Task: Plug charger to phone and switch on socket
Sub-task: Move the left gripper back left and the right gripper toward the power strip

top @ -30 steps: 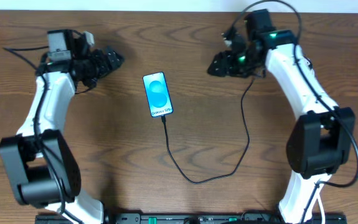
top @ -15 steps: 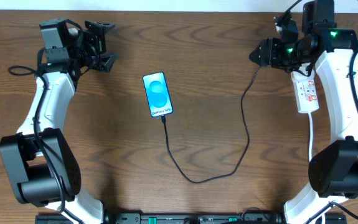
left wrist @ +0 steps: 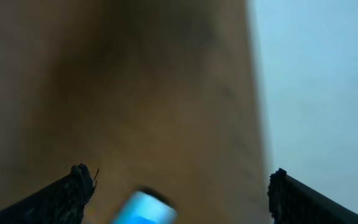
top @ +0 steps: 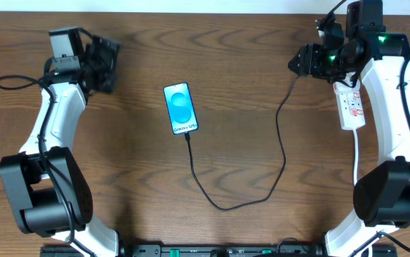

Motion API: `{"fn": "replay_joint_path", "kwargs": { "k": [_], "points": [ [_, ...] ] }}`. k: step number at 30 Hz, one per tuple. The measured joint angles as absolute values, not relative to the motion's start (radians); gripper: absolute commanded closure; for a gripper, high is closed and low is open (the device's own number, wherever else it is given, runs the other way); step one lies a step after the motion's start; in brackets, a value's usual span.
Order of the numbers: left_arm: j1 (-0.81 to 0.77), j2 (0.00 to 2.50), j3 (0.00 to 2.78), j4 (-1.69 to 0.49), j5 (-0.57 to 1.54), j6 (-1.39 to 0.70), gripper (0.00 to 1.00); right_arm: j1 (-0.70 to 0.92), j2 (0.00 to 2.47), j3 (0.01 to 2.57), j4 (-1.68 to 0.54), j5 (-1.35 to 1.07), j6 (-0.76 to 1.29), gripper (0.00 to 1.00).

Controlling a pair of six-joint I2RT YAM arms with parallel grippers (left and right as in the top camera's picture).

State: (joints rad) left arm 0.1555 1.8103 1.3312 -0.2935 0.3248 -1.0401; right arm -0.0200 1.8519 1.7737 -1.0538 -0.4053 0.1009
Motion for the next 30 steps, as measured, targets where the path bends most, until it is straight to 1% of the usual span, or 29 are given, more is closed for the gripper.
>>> {"fn": "replay_joint_path", "kwargs": {
  "k": [3, 6, 15, 18, 19, 22, 25, 28, 29, 30],
  "points": [
    [0.155, 1.81, 1.331, -0.382, 0.212, -0.963, 0.08, -0.02, 1.852, 1.774, -1.058, -0.4, 0.101, 0.4],
    [0.155, 1.81, 1.331, -0.429, 0.152, -0.925, 0.08, -0.02, 1.852, 1.774, -1.059, -0.391, 0.101, 0.4],
    [0.155, 1.81, 1.331, -0.442, 0.098, -0.888, 0.08, -0.02, 1.852, 1.774, -1.078, -0.377, 0.101, 0.41],
    [0.155, 1.81, 1.331, -0.442, 0.098, -0.886, 0.08, -0.02, 1.852, 1.774, -1.079, -0.366, 0.097, 0.65],
    [0.155, 1.81, 1.331, -0.442, 0.097, -0.886, 0.08, -0.022, 1.852, 1.774, -1.079, -0.366, 0.1, 0.68],
    [0.155, 1.81, 1.331, -0.442, 0.097, -0.886, 0.08, -0.048, 1.852, 1.774, -1.082, -0.362, 0.094, 0.71],
    [0.155, 1.81, 1.331, -0.442, 0.097, -0.886, 0.08, -0.107, 1.852, 1.774, -1.093, -0.363, 0.094, 0.71],
    [0.155, 1.81, 1.331, -0.442, 0.097, -0.886, 0.08, -0.199, 1.851, 1.774, -1.102, -0.359, 0.094, 0.7],
    [0.155, 1.81, 1.331, -0.443, 0.097, -0.886, 0.08, -0.233, 1.851, 1.774, -1.102, -0.358, 0.094, 0.73],
    [0.155, 1.81, 1.331, -0.442, 0.097, -0.886, 0.08, -0.256, 1.85, 1.774, -1.102, -0.358, 0.094, 0.82]
  ]
}}
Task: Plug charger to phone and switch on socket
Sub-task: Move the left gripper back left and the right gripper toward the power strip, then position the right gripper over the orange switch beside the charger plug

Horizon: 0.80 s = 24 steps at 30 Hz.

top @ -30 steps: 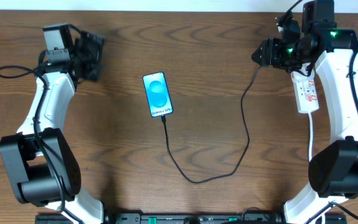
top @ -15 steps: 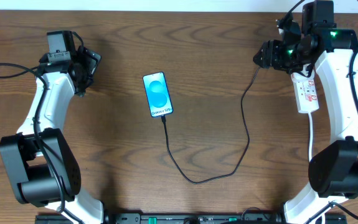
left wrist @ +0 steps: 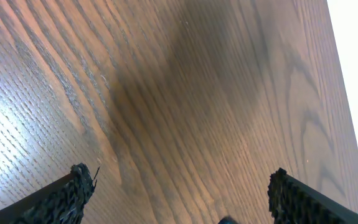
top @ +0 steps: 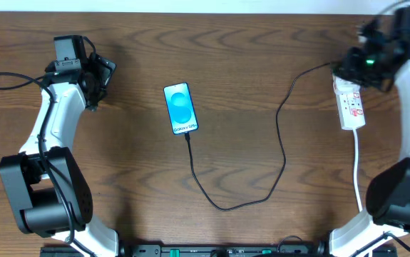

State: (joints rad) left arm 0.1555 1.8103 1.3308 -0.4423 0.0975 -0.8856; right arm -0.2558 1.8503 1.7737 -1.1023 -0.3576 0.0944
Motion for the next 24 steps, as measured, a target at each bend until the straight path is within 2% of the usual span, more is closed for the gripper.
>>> {"fn": "replay_joint_path", "kwargs": {
  "k": [3, 16, 24],
  "points": [
    [0.155, 1.81, 1.331, -0.443, 0.097, -0.886, 0.08, -0.334, 1.85, 1.774, -1.096, -0.355, 0.096, 0.99],
    [0.155, 1.81, 1.331, -0.442, 0.097, -0.886, 0.08, -0.517, 1.865, 1.765, -1.028, -0.409, 0.068, 0.99],
    [0.155, 1.81, 1.331, -0.443, 0.097, -0.886, 0.08, -0.555, 2.033, 1.763, -1.006, -0.475, 0.035, 0.99]
  ]
}}
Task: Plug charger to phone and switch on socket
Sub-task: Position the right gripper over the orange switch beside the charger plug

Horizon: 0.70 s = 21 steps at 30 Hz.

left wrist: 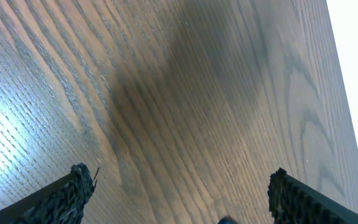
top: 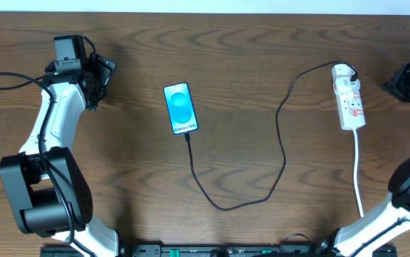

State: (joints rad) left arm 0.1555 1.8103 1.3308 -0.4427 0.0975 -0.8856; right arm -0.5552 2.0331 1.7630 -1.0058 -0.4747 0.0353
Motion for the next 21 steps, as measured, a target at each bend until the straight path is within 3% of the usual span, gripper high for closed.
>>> {"fn": "replay_joint_path", "kwargs": {
  "k": [21],
  "points": [
    [0.155, 1.81, 1.331, -0.442, 0.097, -0.886, 0.08, -0.55, 2.223, 1.755, -0.801, -0.498, 0.017, 0.99]
  ]
}}
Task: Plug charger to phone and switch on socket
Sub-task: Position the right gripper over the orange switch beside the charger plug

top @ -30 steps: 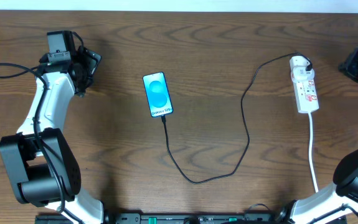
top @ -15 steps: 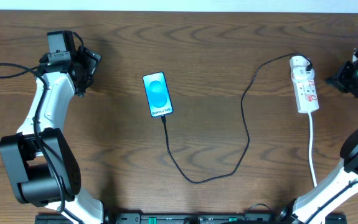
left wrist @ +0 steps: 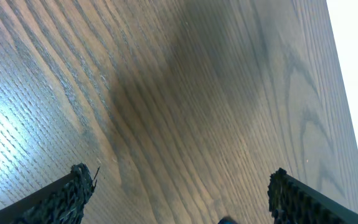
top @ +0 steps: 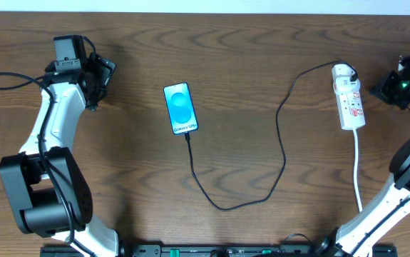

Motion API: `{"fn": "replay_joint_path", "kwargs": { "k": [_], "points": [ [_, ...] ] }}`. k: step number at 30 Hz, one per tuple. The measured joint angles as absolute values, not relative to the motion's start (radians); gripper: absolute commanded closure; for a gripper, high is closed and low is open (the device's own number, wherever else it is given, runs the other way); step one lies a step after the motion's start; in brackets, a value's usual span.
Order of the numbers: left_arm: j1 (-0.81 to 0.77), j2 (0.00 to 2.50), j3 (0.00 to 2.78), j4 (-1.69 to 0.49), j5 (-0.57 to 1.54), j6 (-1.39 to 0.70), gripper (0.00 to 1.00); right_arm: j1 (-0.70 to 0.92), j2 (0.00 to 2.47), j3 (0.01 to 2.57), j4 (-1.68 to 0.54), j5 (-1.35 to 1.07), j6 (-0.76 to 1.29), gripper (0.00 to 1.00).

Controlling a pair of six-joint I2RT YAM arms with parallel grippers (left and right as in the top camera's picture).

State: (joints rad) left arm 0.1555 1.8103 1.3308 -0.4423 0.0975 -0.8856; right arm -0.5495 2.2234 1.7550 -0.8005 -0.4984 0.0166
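Observation:
The phone [top: 181, 108] lies face up in the middle of the table, its screen lit blue. A black charger cable [top: 222, 207] runs from the phone's lower end, loops toward the front and climbs to the top end of the white power strip [top: 349, 100] at the right. My right gripper [top: 396, 87] hovers just right of the strip, apart from it; its jaws are too small to read. My left gripper [top: 99, 75] sits at the far left. In the left wrist view the left gripper [left wrist: 182, 190] is open, its fingertips [left wrist: 73, 193] wide apart over bare wood.
The strip's white lead [top: 358, 178] trails toward the front edge at the right. A black cable [top: 8, 78] of the left arm loops at the far left. The wooden table [top: 119, 178] ends at a pale back edge.
My right gripper has shifted slightly left and down, nearer the power strip's right side. The left arm, phone, cable and strip are unchanged.
At first my right gripper was at the strip's top end and the left arm was in motion at the back left. Then the right gripper was over the strip's top right and the left arm was still. Later the right gripper was at the right edge, where it stays.

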Motion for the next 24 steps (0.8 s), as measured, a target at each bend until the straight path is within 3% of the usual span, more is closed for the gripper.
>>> {"fn": "replay_joint_path", "kwargs": {
  "k": [24],
  "points": [
    [0.155, 1.81, 1.331, -0.442, 0.097, -0.886, 0.08, -0.495, 2.283, 1.755, -0.789, -0.495, 0.014, 0.99]
  ]
}}
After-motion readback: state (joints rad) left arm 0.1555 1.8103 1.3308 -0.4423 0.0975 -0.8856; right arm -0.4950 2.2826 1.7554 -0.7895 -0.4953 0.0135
